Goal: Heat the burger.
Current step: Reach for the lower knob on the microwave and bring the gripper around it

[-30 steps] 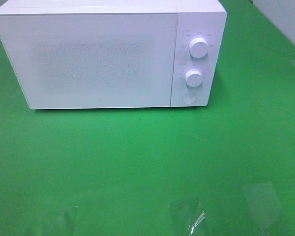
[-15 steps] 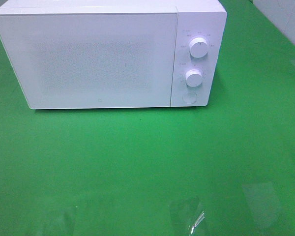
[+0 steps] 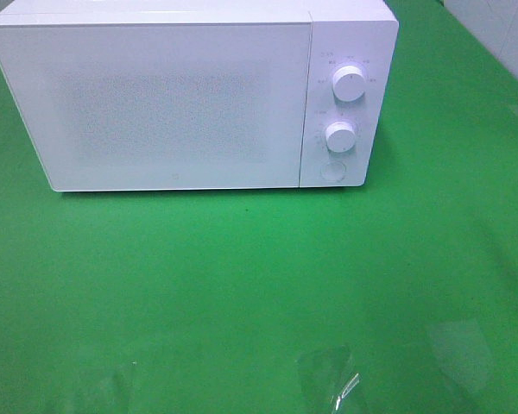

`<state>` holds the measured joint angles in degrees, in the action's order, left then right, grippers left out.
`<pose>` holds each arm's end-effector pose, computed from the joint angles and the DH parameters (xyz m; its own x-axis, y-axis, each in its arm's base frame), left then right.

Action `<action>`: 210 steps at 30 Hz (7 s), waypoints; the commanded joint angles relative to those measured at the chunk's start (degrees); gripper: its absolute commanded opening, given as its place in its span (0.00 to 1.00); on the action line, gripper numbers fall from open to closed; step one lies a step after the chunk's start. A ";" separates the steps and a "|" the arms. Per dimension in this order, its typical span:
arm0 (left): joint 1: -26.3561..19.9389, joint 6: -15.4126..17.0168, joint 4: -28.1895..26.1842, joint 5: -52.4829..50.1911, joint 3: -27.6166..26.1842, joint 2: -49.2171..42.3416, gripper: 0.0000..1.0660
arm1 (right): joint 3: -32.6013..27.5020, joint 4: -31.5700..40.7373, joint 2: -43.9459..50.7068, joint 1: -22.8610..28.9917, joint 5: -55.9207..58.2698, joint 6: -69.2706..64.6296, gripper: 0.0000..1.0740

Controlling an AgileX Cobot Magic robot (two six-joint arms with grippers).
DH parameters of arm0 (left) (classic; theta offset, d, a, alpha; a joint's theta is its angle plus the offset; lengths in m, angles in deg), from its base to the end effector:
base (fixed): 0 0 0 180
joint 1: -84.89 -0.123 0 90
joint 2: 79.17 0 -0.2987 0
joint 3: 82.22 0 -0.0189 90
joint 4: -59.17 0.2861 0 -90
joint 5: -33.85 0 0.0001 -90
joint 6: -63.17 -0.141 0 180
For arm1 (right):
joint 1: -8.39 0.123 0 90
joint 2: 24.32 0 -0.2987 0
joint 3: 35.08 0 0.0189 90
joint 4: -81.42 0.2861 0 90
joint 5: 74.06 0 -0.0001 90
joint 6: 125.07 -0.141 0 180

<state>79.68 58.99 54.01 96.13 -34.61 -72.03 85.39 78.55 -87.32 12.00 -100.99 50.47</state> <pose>0.0524 -0.0065 0.2769 -0.4515 -0.0102 -0.8922 -0.0059 0.9999 -0.0084 0.2553 0.0193 0.2373 -0.1007 0.0269 -0.9946 -0.0822 0.9960 0.0352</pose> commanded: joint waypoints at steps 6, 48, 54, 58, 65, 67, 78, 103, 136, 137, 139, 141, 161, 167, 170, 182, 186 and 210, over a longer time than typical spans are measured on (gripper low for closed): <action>-0.17 0.00 0.00 -0.80 0.17 -0.97 0.95 | -1.60 9.40 -8.88 2.75 -14.04 7.28 0.71; -0.17 0.00 0.00 -0.80 0.17 -0.92 0.95 | 7.05 52.20 -43.20 46.12 -46.41 20.51 0.71; -0.17 0.00 0.00 -0.80 0.17 -0.92 0.95 | 9.00 52.25 -45.66 45.78 -47.73 20.57 0.71; -0.17 0.00 0.00 -0.80 0.17 -0.92 0.95 | 12.49 51.74 -49.33 45.72 -47.44 21.77 0.71; -0.17 0.00 0.00 -0.80 0.17 -0.92 0.95 | 14.90 49.85 -51.85 43.43 -46.47 21.77 0.71; -0.17 0.00 0.00 -0.80 0.17 -0.92 0.95 | 15.76 48.36 -52.43 42.23 -45.61 21.77 0.71; -0.17 0.00 0.06 -0.80 0.17 -0.92 0.94 | 20.05 44.75 -54.43 37.70 -44.00 21.83 0.71; -0.17 0.00 0.06 -0.80 0.17 -0.92 0.94 | 28.19 43.72 -63.31 35.01 -40.11 22.00 0.71; -0.17 0.00 0.06 -0.80 0.17 -0.92 0.94 | 31.91 44.40 -64.69 33.75 -40.11 22.86 0.16; -0.17 0.00 0.06 -0.80 0.17 -0.92 0.94 | 31.91 44.35 -64.69 33.75 -40.11 22.86 0.08; -0.17 0.00 0.06 -0.80 0.17 -0.92 0.94 | 31.91 44.29 -64.69 33.75 -40.11 22.80 0.02; -0.17 0.00 0.06 -0.80 0.17 -0.92 0.94 | 31.91 44.29 -64.69 33.75 -40.11 22.63 0.00; -0.17 0.00 0.06 -0.80 0.17 -0.92 0.94 | 31.91 42.40 -64.46 33.75 -35.41 -24.41 0.00; -0.17 0.00 0.06 -0.80 0.17 -0.92 0.94 | 31.91 39.02 -64.46 33.75 -35.87 -39.76 0.00; -0.17 0.00 0.06 -0.80 0.17 -0.92 0.94 | 31.91 37.70 -64.46 33.75 -37.13 -50.02 0.00; -0.17 0.00 0.06 -0.80 0.17 -0.92 0.94 | 31.91 32.54 -64.46 33.75 -43.49 -65.26 0.00; -0.17 0.00 0.06 -0.80 0.17 -0.92 0.94 | 31.91 32.49 -64.46 33.75 -43.49 -67.09 0.00; -0.17 0.00 0.06 -0.80 0.17 -0.92 0.94 | 31.91 36.15 -64.46 33.75 -44.86 -64.23 0.28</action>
<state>79.68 58.99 54.24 96.13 -34.61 -72.03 114.90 121.30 -152.53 45.92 -141.27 -14.45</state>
